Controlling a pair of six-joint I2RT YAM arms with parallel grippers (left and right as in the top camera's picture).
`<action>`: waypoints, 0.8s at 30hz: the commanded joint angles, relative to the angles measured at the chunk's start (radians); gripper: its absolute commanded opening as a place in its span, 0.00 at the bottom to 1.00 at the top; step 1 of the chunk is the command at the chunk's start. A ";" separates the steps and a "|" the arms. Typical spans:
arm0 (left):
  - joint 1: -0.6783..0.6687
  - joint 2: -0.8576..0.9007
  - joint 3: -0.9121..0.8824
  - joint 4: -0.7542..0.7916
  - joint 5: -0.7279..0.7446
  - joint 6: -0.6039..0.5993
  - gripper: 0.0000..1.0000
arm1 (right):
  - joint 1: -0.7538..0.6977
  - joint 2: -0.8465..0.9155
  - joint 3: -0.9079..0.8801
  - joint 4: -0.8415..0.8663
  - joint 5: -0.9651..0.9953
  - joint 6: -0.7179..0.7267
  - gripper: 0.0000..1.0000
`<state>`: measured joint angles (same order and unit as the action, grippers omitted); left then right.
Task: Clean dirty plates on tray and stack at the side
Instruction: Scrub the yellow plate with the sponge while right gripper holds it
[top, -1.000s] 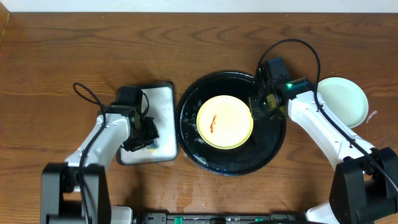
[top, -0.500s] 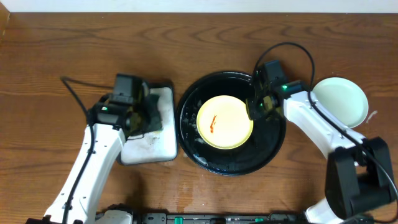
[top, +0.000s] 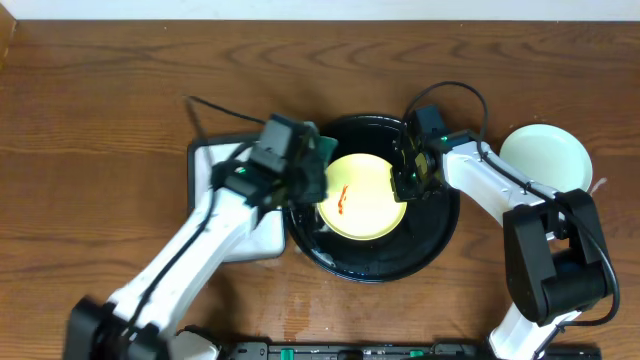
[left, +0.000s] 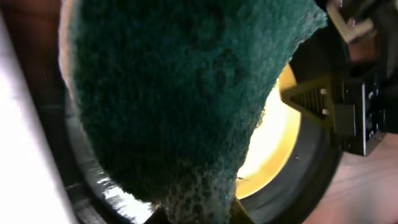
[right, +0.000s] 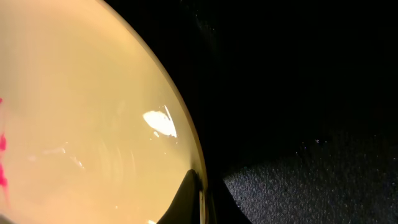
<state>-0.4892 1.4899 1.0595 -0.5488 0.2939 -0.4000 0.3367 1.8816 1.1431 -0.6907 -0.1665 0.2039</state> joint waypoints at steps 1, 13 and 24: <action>-0.058 0.123 0.020 0.067 0.142 -0.071 0.08 | 0.007 0.020 -0.010 -0.005 0.005 -0.010 0.01; -0.072 0.412 0.020 0.139 0.130 -0.155 0.08 | 0.007 0.020 -0.010 -0.008 0.004 -0.010 0.01; 0.076 0.411 0.027 -0.111 -0.123 -0.156 0.08 | 0.007 0.020 -0.010 -0.017 0.005 -0.010 0.01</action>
<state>-0.4797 1.8698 1.1149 -0.6048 0.3866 -0.5503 0.3367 1.8816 1.1435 -0.6964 -0.1844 0.2039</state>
